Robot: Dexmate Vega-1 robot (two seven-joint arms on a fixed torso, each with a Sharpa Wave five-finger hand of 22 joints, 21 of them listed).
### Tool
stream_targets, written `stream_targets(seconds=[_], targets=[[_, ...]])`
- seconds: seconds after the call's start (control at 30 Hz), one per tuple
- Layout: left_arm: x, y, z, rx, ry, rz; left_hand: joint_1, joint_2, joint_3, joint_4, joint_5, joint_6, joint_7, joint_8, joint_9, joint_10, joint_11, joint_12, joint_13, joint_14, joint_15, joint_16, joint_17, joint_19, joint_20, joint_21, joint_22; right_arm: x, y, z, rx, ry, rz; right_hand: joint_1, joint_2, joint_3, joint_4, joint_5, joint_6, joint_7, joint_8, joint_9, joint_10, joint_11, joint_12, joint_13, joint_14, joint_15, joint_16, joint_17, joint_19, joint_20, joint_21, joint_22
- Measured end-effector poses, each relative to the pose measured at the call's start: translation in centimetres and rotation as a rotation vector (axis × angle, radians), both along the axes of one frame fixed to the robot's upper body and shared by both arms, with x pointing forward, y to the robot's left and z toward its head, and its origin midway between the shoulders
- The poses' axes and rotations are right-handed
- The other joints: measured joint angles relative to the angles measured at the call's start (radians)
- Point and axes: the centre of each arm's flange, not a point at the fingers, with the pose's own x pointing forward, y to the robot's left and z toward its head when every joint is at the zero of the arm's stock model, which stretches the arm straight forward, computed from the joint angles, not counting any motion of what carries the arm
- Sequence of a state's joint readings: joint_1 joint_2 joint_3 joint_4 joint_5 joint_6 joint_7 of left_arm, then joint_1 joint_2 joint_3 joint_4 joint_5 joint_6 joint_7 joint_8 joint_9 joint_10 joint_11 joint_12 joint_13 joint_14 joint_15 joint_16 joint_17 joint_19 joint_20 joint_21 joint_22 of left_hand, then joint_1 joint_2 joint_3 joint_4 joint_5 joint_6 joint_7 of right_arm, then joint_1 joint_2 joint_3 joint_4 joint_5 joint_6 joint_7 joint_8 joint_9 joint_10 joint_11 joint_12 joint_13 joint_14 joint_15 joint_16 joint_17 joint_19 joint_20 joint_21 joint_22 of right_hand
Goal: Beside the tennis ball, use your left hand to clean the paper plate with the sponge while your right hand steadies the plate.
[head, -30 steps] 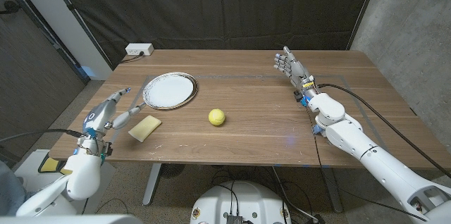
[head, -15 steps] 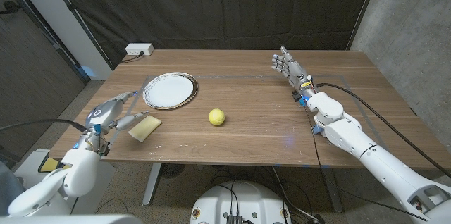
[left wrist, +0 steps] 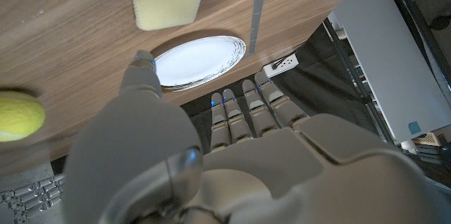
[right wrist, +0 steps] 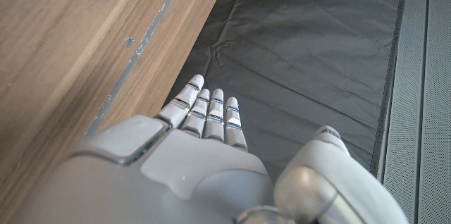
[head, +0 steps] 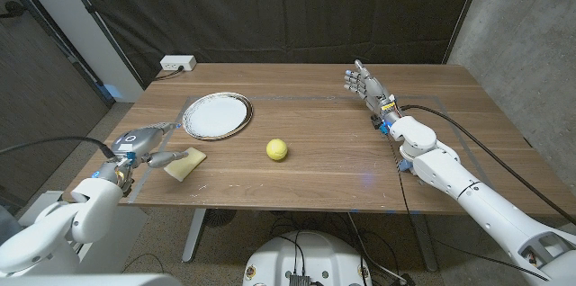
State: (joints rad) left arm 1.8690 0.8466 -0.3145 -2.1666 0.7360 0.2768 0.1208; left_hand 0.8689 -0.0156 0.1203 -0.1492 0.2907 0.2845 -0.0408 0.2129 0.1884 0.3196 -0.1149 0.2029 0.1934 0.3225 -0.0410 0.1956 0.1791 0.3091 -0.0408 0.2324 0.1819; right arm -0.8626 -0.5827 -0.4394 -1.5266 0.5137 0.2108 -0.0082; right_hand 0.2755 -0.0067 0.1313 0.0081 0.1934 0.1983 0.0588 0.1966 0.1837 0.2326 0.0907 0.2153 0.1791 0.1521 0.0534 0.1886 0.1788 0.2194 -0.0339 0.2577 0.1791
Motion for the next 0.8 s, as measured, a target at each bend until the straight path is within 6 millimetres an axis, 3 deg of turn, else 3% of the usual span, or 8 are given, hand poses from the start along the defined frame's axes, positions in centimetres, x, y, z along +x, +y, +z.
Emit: stream_targets(seconds=[0.1,0.13,0.27,0.3,0.37,0.43,0.8], targets=[[0.2,0.2,-0.5,0.021,0.048,0.02,0.005,-0.005,-0.004,-0.004,-0.001,-0.021,0.007,-0.009,0.0,-0.022,0.009,-0.007,0.0,-0.02,0.002,-0.007,0.0,0.0,0.0,-0.001,0.002,0.1,0.0,0.0,0.001,0.001,-0.002,0.0,0.0,0.0,0.0,0.0,0.0,0.0,0.0,0.0,0.0,0.0,0.0,0.0,0.0,0.0,0.0,0.0,0.0,0.0,0.0,0.0],[-0.2,-0.7,1.8,0.068,0.028,0.009,0.007,-0.007,-0.004,-0.004,-0.002,-0.03,0.006,-0.01,0.0,-0.028,0.007,-0.007,0.0,-0.02,0.002,-0.008,0.0,0.0,0.0,-0.001,0.002,0.2,0.0,-0.1,0.003,0.012,0.009,0.0,0.0,0.0,0.0,0.0,0.0,0.0,0.0,0.0,0.0,0.0,0.0,0.0,0.0,0.0,0.0,0.0,0.0,0.0,0.0,0.0],[0.1,-0.4,1.2,0.097,0.09,0.038,0.029,-0.013,-0.004,-0.004,-0.008,-0.037,0.002,-0.01,0.0,-0.028,0.007,-0.008,0.0,-0.023,-0.002,-0.008,0.005,0.013,0.013,-0.001,0.003,0.3,-0.1,0.0,0.005,0.013,0.006,0.0,0.0,0.0,0.0,0.0,0.0,0.0,0.0,0.0,0.0,0.0,0.0,0.0,0.0,0.0,0.0,0.0,0.0,0.0,0.0,0.0],[0.0,-1.0,2.8,0.123,0.062,0.031,0.03,-0.014,-0.004,-0.004,-0.008,-0.039,0.004,-0.01,0.0,-0.028,0.007,-0.008,0.0,-0.023,-0.002,-0.008,0.005,0.017,0.017,-0.001,0.003,0.4,0.0,0.0,0.007,0.017,0.016,0.0,0.0,0.0,0.0,0.0,0.0,0.0,0.0,0.0,0.0,0.0,0.0,0.0,0.0,0.0,0.0,0.0,0.0,0.0,0.0,0.0],[0.1,-0.8,2.5,0.132,0.099,0.042,0.034,-0.01,-0.004,-0.004,-0.008,-0.042,0.007,-0.01,0.002,-0.028,0.007,-0.008,0.0,-0.023,-0.002,-0.008,0.005,0.025,0.025,-0.001,0.002,0.4,-0.1,0.0,0.007,0.017,0.014,0.0,0.0,0.0,0.0,0.0,0.0,0.0,0.0,0.0,0.0,0.0,0.0,0.0,0.0,0.0,0.0,0.0,0.0,0.0,0.0,0.0],[0.3,-1.2,3.6,0.157,0.105,0.045,0.035,-0.011,-0.004,-0.004,-0.008,-0.047,0.002,-0.01,0.005,-0.028,0.007,-0.008,0.0,-0.023,-0.002,-0.008,0.005,0.025,0.025,-0.001,0.002,0.5,-0.1,0.0,0.009,0.019,0.017,-0.002,0.002,0.0,0.0,0.0,0.0,0.0,0.0,0.0,0.0,0.0,0.0,0.0,0.0,0.0,0.0,0.0,0.0,0.0,0.0,0.0],[1.9,-2.5,5.0,0.247,0.223,0.06,0.047,-0.008,-0.004,-0.004,-0.017,-0.063,0.007,-0.018,0.005,-0.049,0.018,-0.008,0.002,-0.032,0.0,-0.008,0.01,0.025,0.025,-0.001,0.002,1.5,0.2,0.2,0.025,0.044,0.052,-0.004,0.004,0.0,0.0,0.0,0.0,0.0,0.0,0.0,0.0,0.0,0.0,0.0,0.0,0.0,0.0,0.0,0.0,0.0,-0.007,0.0]])
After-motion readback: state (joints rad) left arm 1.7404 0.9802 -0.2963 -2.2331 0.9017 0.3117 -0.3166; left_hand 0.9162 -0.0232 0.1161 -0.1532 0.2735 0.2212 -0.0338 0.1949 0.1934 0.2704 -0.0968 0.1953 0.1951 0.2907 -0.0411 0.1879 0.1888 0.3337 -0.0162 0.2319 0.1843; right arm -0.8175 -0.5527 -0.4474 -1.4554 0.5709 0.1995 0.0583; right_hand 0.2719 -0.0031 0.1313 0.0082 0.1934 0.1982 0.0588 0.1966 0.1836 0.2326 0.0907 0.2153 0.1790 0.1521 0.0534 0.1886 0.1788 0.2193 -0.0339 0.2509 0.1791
